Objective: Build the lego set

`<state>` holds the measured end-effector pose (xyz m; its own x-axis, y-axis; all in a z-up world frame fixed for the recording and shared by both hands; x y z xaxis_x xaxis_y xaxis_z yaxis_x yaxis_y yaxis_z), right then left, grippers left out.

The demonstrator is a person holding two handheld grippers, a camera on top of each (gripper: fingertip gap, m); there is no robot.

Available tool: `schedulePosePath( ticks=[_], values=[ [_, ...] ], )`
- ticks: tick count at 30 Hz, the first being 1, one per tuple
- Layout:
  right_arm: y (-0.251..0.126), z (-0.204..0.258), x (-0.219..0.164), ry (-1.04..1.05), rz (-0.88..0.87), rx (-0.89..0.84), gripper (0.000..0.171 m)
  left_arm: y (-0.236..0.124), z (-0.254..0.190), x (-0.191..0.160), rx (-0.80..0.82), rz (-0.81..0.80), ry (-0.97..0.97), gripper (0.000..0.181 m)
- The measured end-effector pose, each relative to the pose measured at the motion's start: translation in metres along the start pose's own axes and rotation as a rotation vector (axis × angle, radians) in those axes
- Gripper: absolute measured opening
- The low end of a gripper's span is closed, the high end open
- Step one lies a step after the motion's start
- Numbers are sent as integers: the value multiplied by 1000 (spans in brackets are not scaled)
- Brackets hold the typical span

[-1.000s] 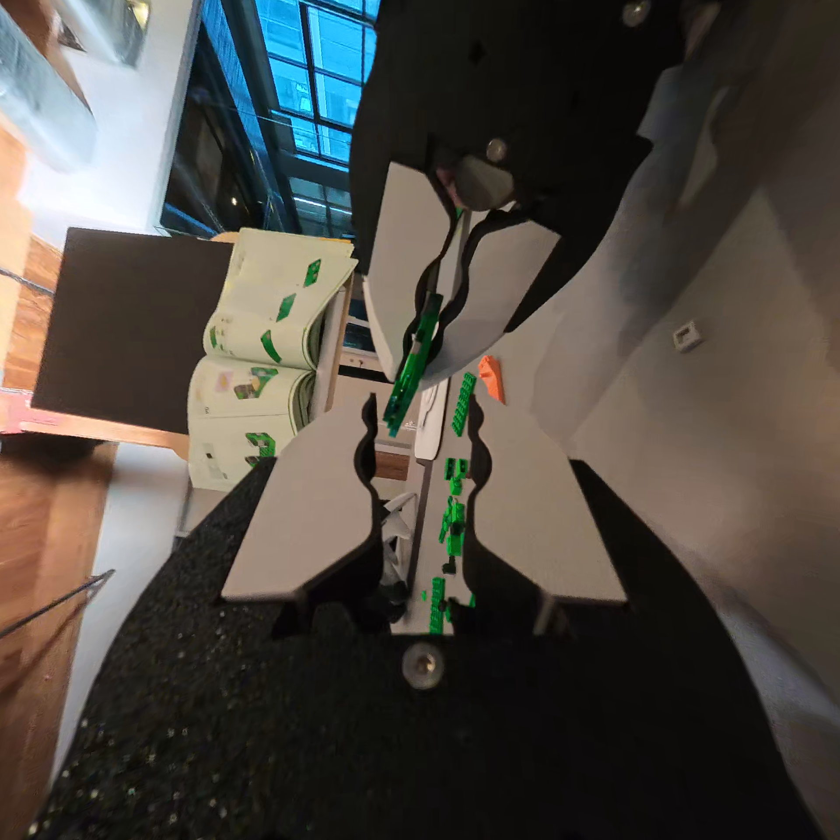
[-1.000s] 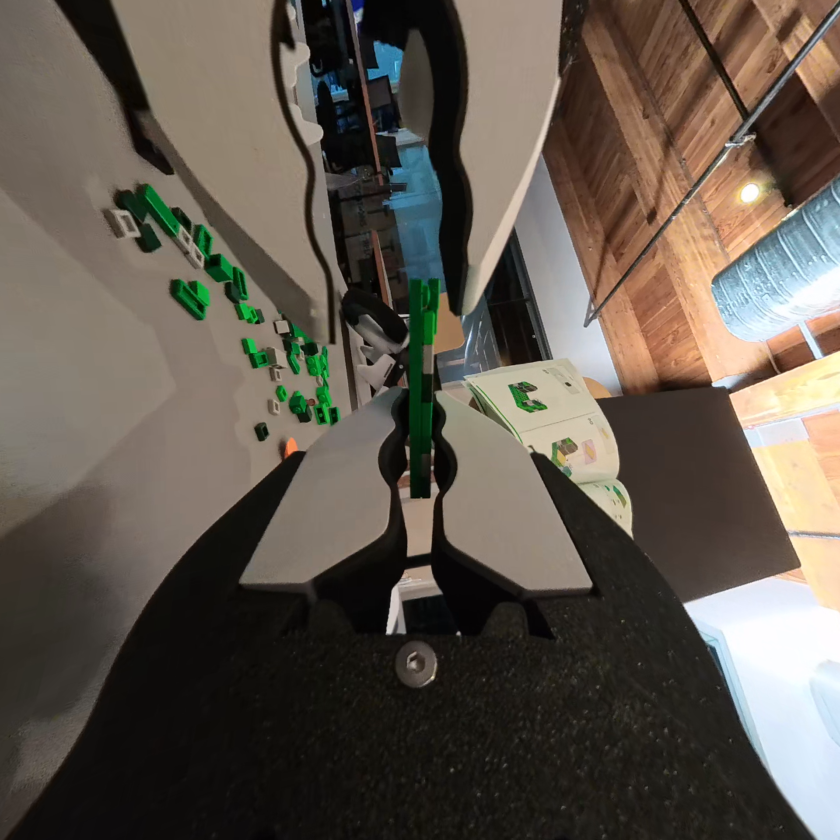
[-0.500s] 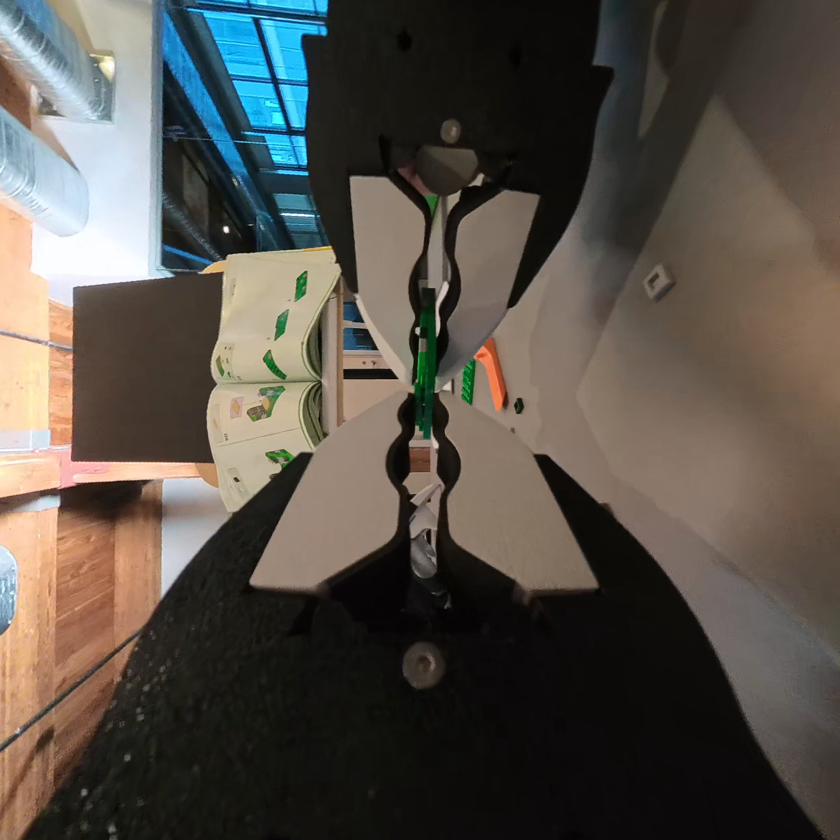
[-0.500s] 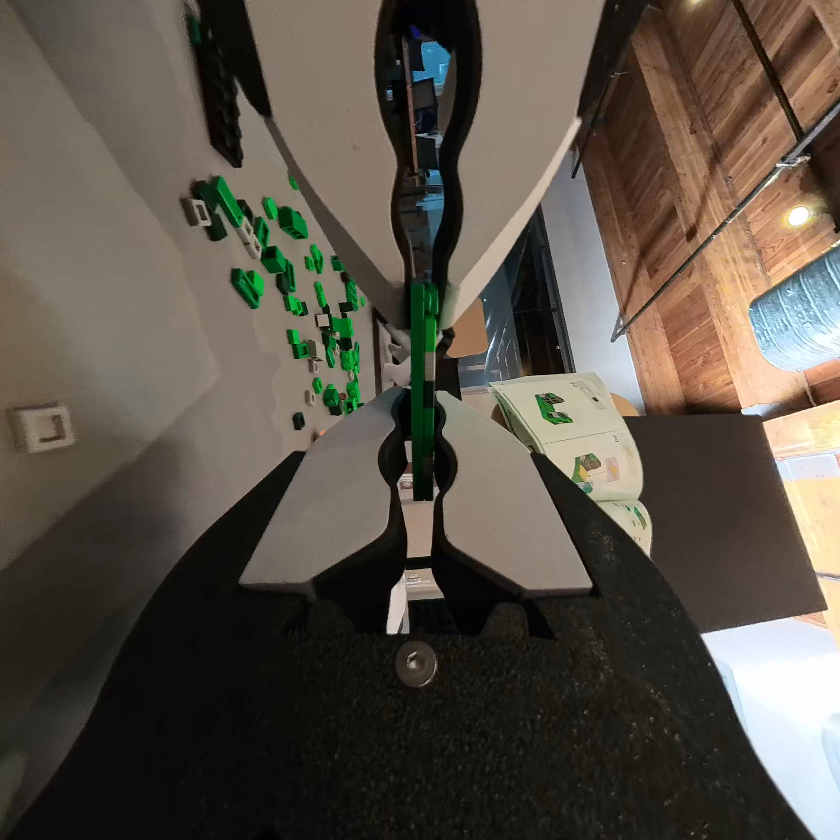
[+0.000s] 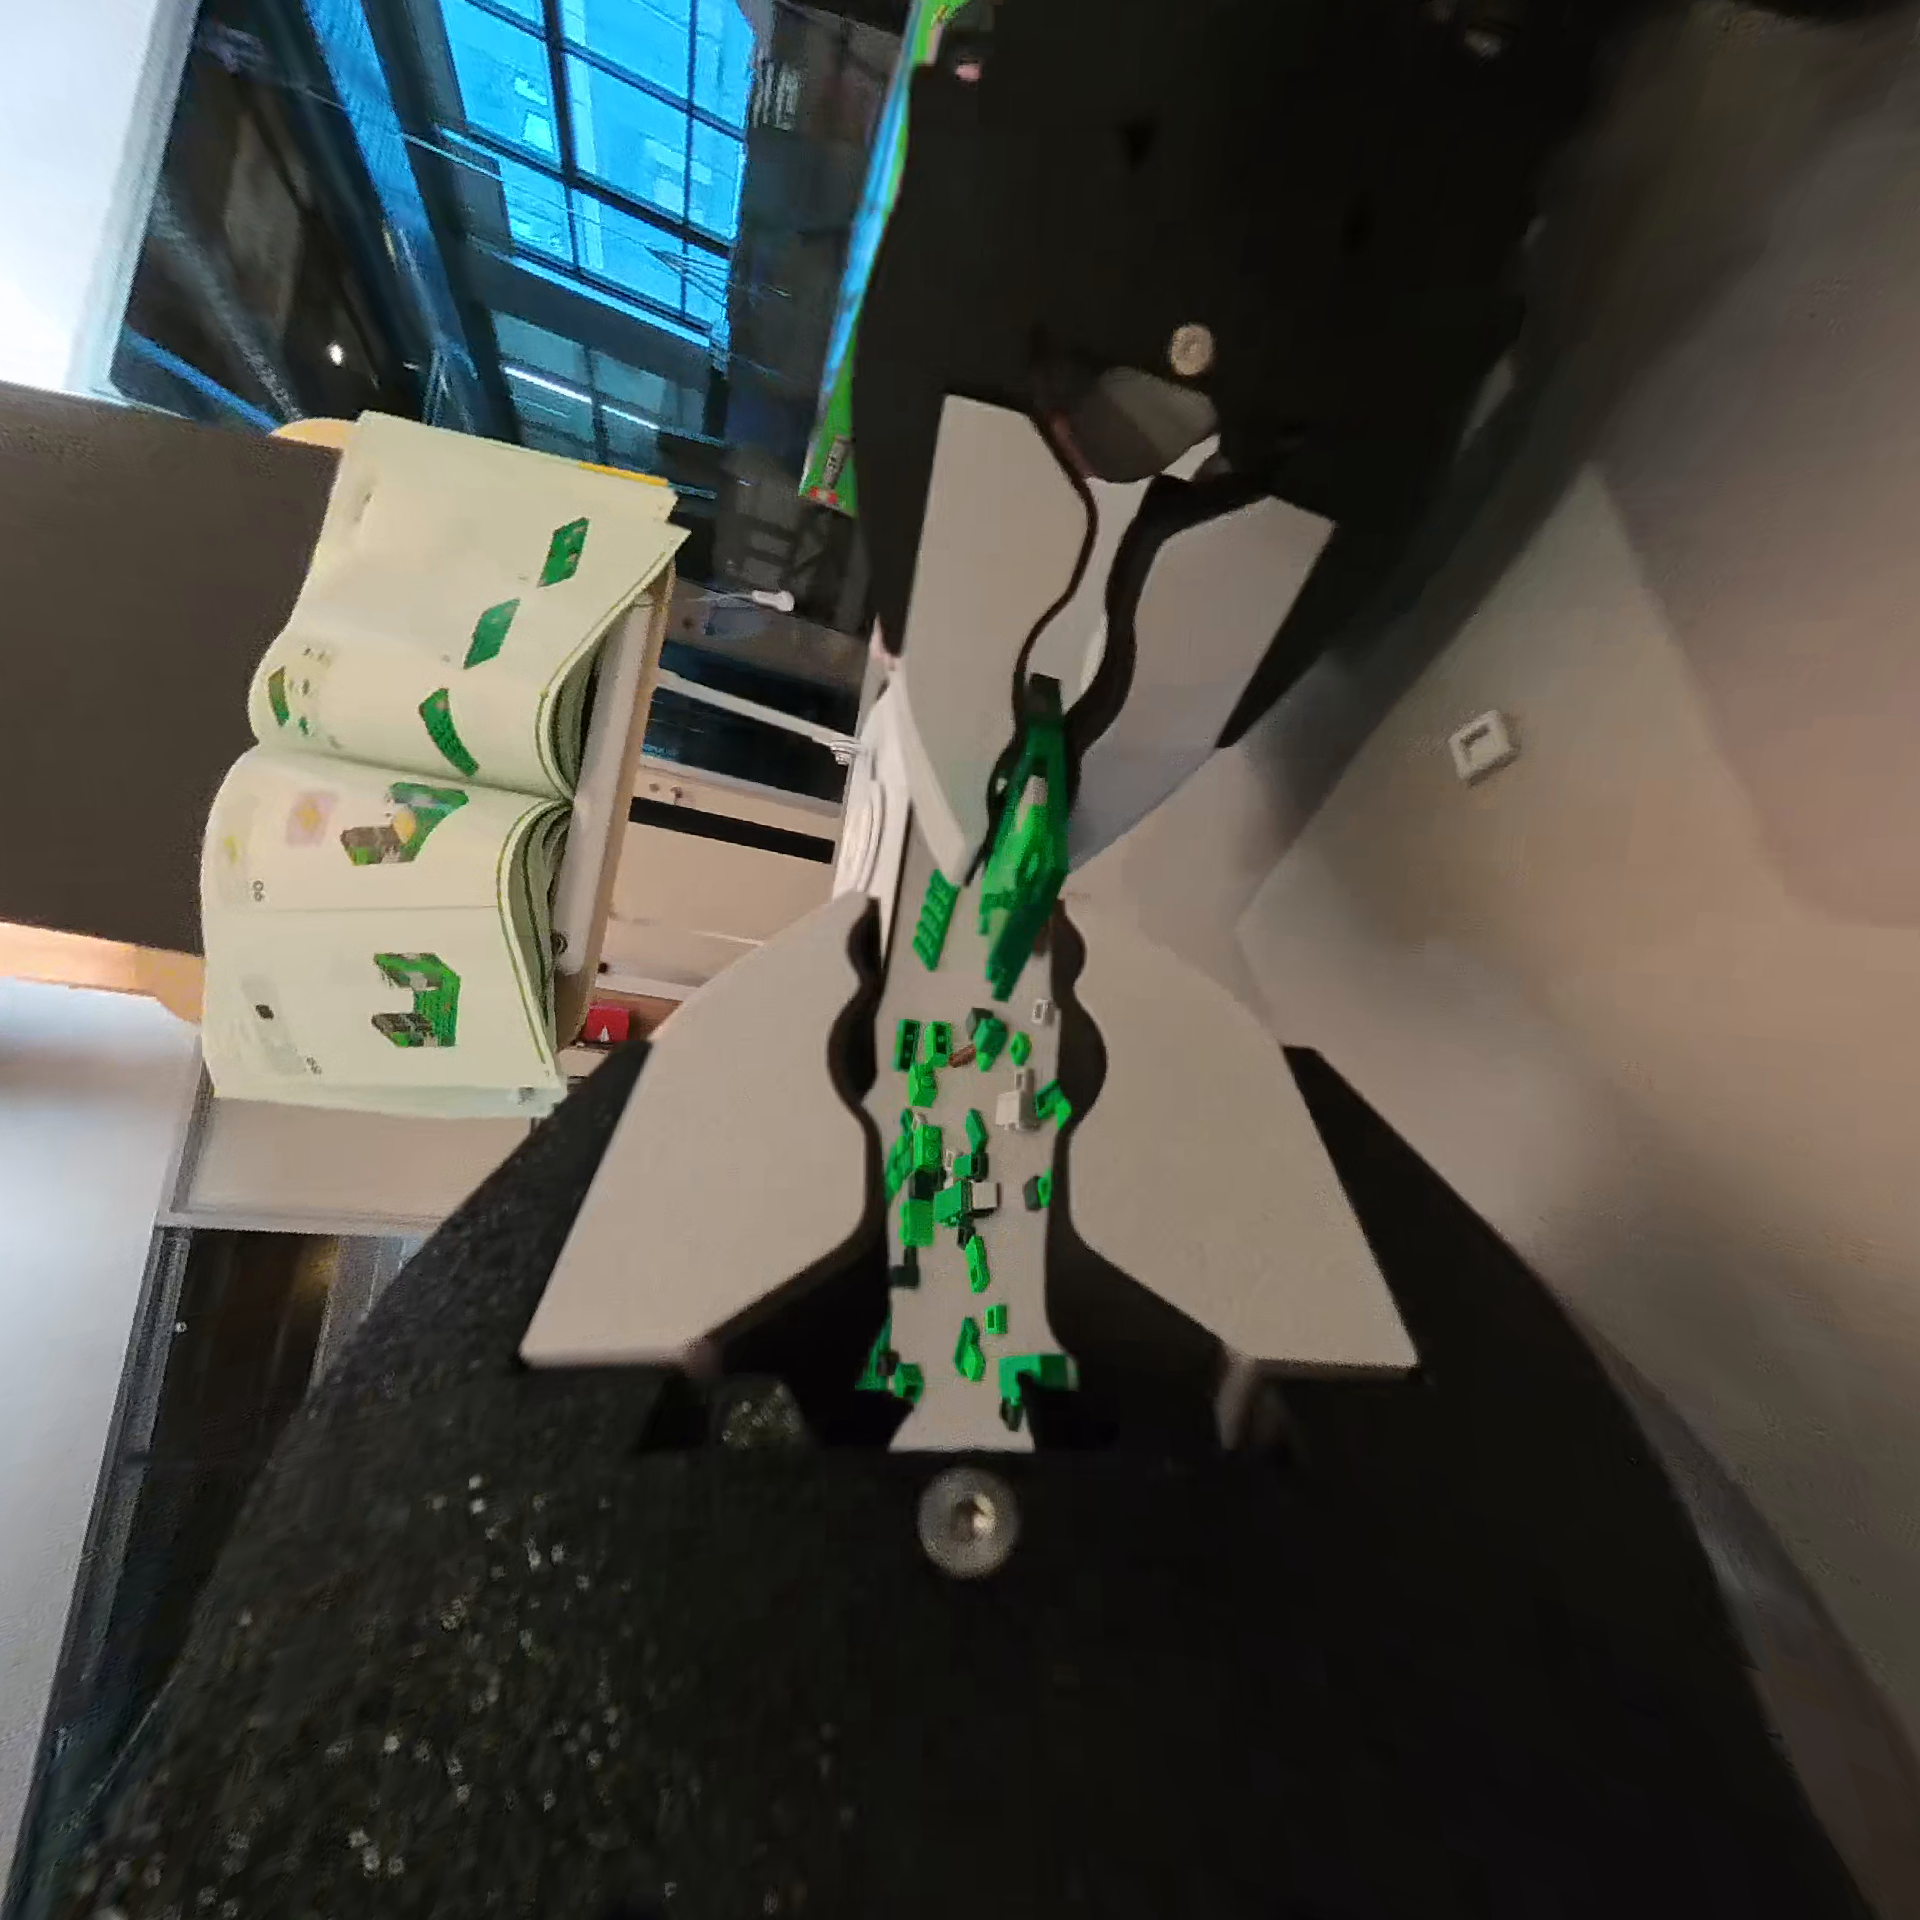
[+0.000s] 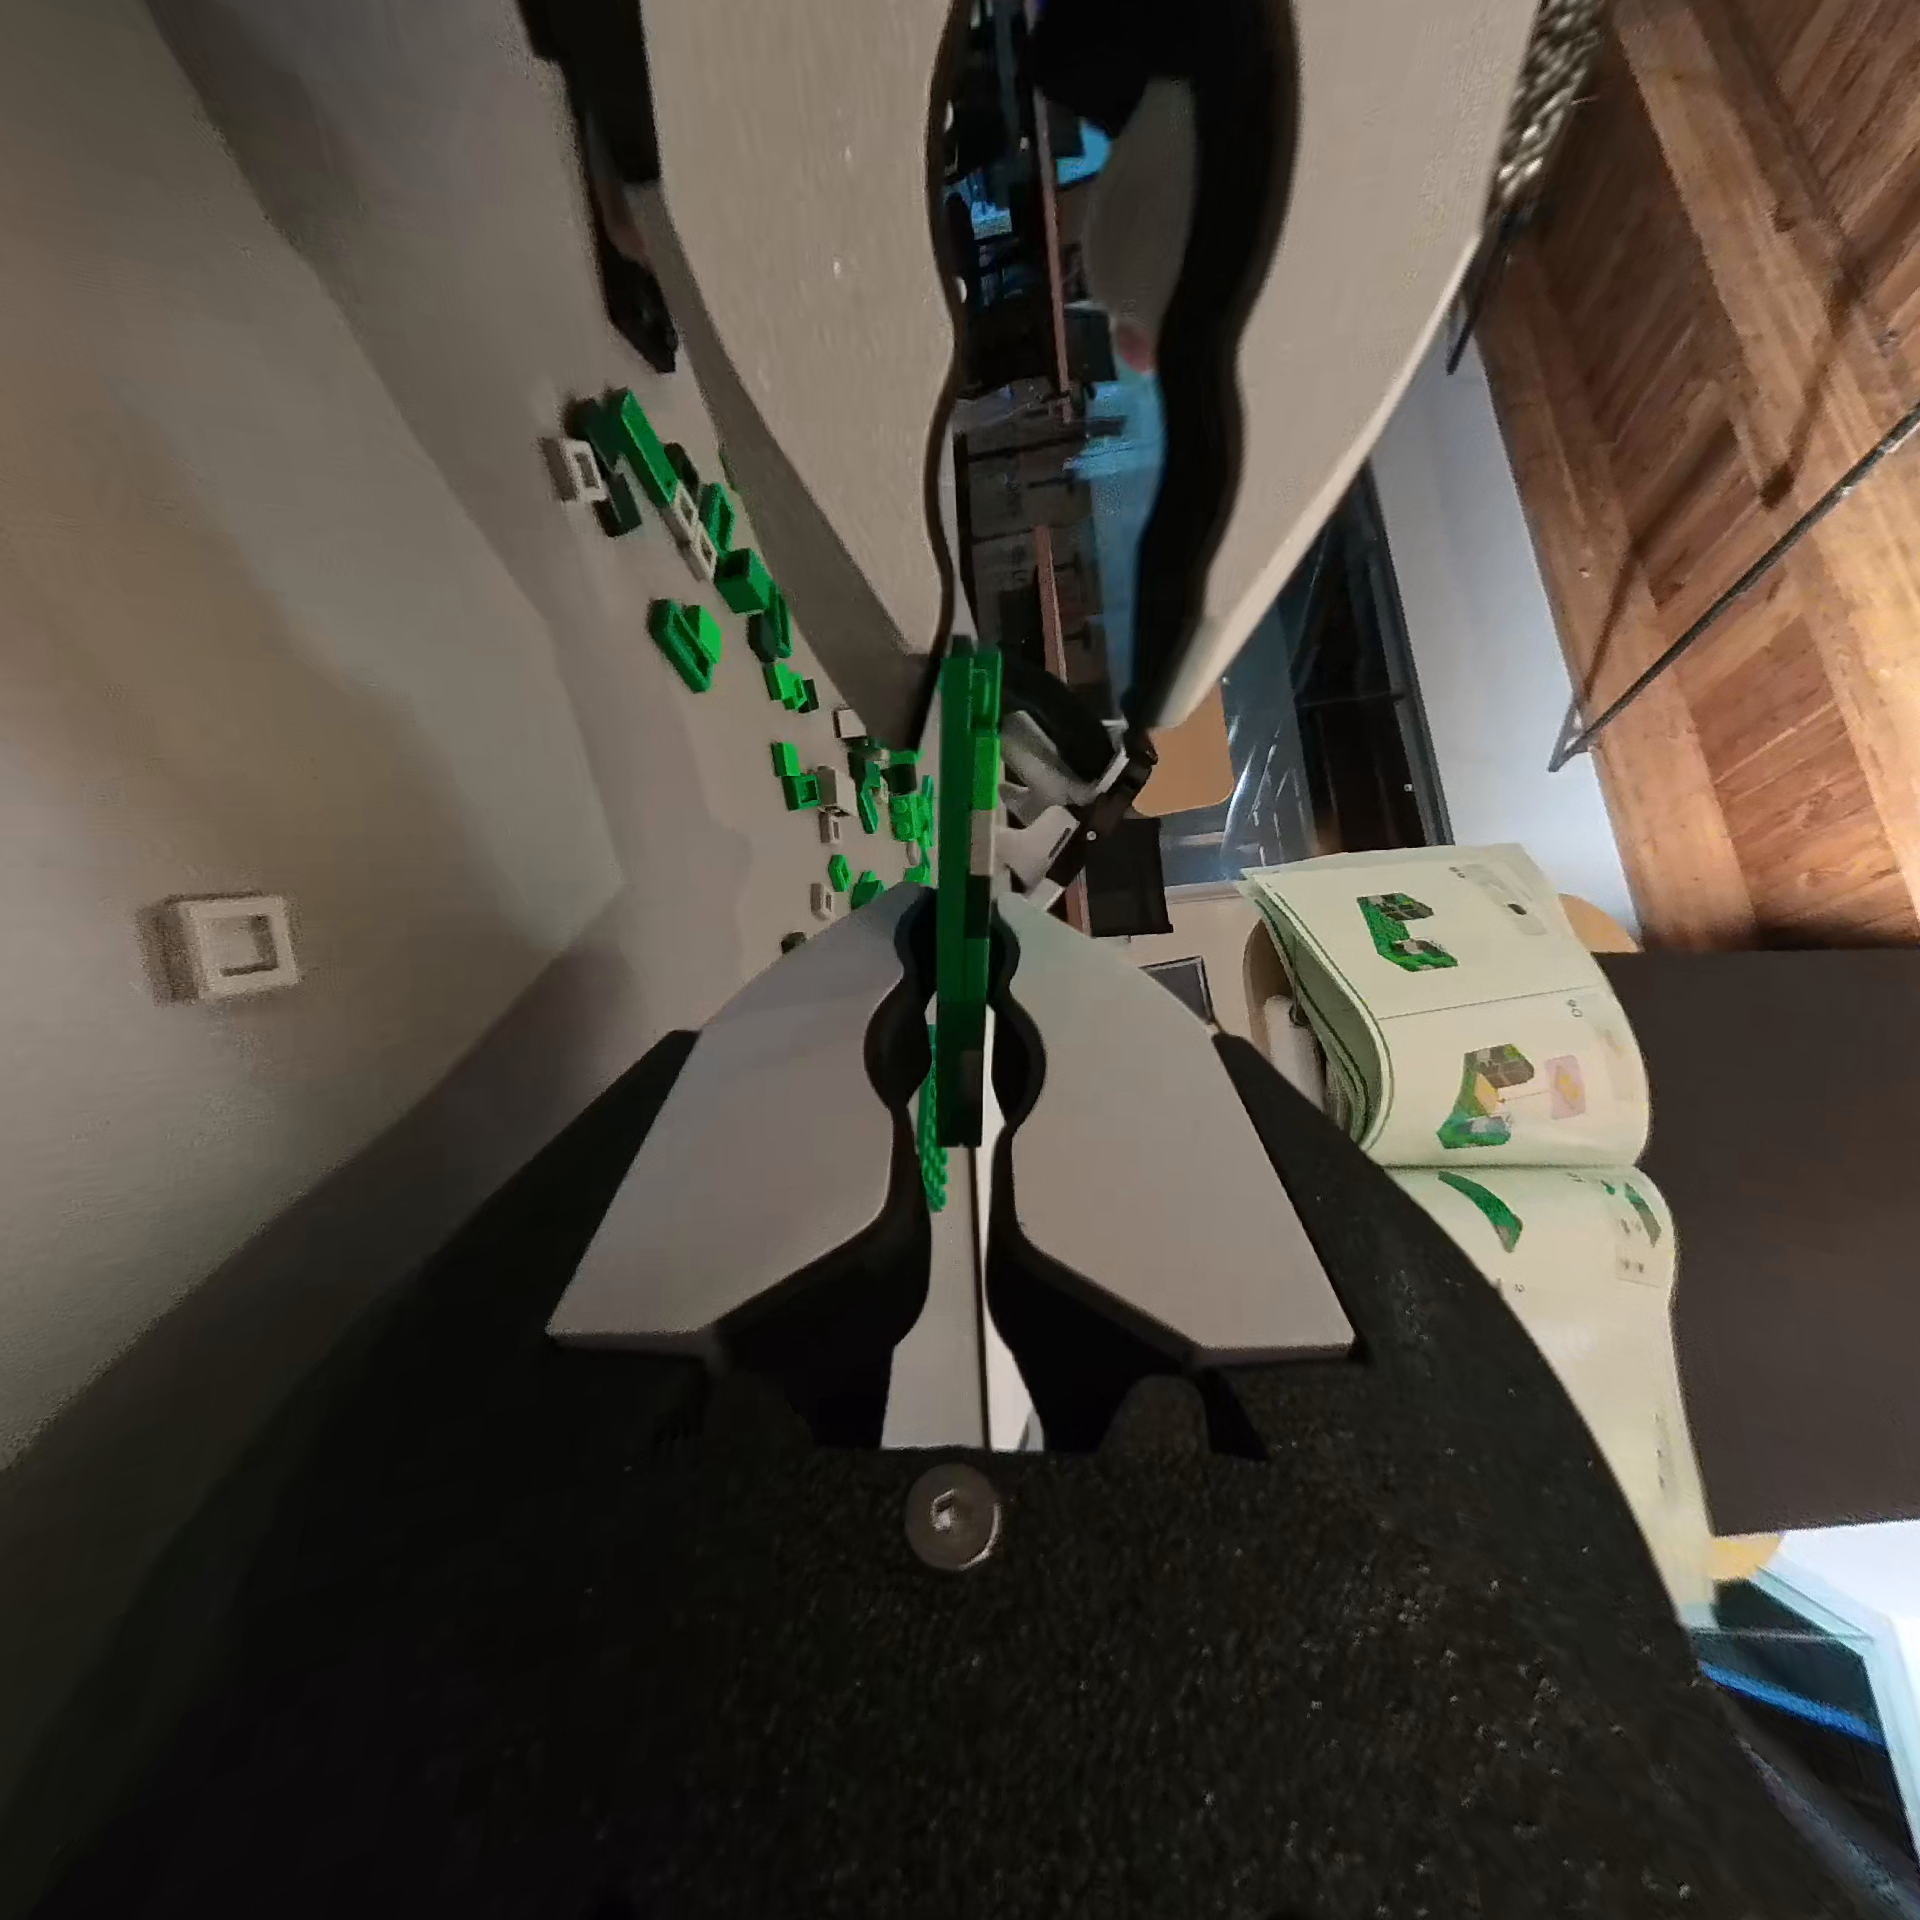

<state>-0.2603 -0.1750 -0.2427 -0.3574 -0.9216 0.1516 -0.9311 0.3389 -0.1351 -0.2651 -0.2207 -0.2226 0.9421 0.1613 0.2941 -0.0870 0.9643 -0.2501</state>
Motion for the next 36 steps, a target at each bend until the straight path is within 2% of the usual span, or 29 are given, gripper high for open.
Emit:
schedulePosePath(
  ticks=[4, 5, 7, 9, 11, 14, 17, 19, 25, 36],
  values=[
    [2, -1, -1, 17, 4, 4, 6, 0, 1, -1, 24, -5, 0, 29],
    [2, -1, -2, 18, 7, 0, 7, 1, 1, -2, 22, 1, -4, 27],
    [3, -5, -3, 37, 11, -20, 7, 2, -2, -3, 6, 8, -11, 10],
    [4, -9, -5, 39, 24, -57, 6, 2, 1, -4, 4, 14, -68, 11],
    [6, -17, -10, 13, 50, -133, 7, 1, 1, -2, -82, -6, -198, 26],
    [5, -28, -14, 28, 64, -209, 7, 2, 10, 2, -204, -50, -507, 46],
    [4, -30, -13, 14, 55, -232, 7, 7, 14, 8, -282, -91, -749, 55],
    [2, -30, -10, -11, 44, -251, 7, 10, 15, 9, -275, -83, -814, 52],
    [2, -30, -8, -21, 37, -258, 6, 13, 12, 8, -264, -25, -832, 37],
    [2, -28, -5, -37, 25, -256, 6, 11, 9, 8, -258, -44, -806, 35]
  ],
)
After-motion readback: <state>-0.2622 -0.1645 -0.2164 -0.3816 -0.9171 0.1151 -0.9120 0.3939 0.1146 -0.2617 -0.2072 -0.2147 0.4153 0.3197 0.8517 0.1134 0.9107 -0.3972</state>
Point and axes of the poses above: each gripper's, where its closed fingertips meet, y out along the fingers, x out of its top, z = x × y across the jaws, the point moved 2 cm from there along -y, back along the fingers, and after that the axes turned 11 degrees about z, right-handed, at the moved point
